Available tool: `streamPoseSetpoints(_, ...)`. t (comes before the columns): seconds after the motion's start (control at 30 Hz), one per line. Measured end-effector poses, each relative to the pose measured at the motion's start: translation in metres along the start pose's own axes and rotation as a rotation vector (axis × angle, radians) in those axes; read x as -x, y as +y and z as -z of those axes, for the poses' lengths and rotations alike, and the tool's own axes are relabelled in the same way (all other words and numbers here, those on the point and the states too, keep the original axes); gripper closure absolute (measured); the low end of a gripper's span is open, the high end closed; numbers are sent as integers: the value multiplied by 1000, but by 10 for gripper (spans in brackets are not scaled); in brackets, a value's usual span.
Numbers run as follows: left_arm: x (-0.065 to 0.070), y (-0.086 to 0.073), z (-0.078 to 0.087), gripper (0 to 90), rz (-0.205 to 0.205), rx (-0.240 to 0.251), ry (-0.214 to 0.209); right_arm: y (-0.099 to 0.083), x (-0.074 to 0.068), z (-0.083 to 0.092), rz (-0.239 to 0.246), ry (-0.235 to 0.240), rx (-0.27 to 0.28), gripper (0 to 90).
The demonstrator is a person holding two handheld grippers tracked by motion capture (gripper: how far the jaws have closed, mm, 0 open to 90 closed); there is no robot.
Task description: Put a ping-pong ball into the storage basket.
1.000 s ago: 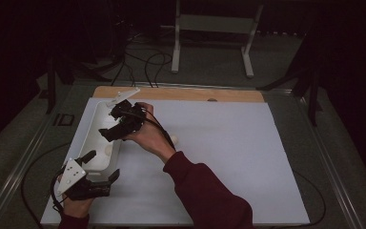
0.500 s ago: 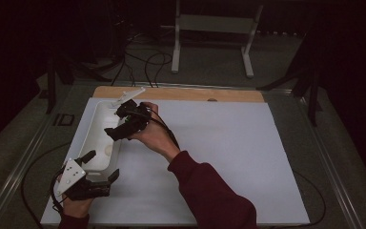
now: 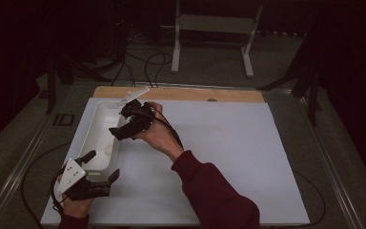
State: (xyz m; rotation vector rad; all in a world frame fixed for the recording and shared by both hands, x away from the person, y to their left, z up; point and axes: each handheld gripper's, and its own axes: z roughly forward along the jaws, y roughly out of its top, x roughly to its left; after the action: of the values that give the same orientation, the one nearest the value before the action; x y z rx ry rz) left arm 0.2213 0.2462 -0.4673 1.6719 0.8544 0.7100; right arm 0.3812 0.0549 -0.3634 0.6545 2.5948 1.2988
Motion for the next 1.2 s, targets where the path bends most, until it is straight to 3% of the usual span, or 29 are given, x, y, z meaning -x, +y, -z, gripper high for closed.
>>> streamPoseSetpoints(1.2,0,0,0,0,-1,0,5,-15,17,13,-9,-35,-23,109)
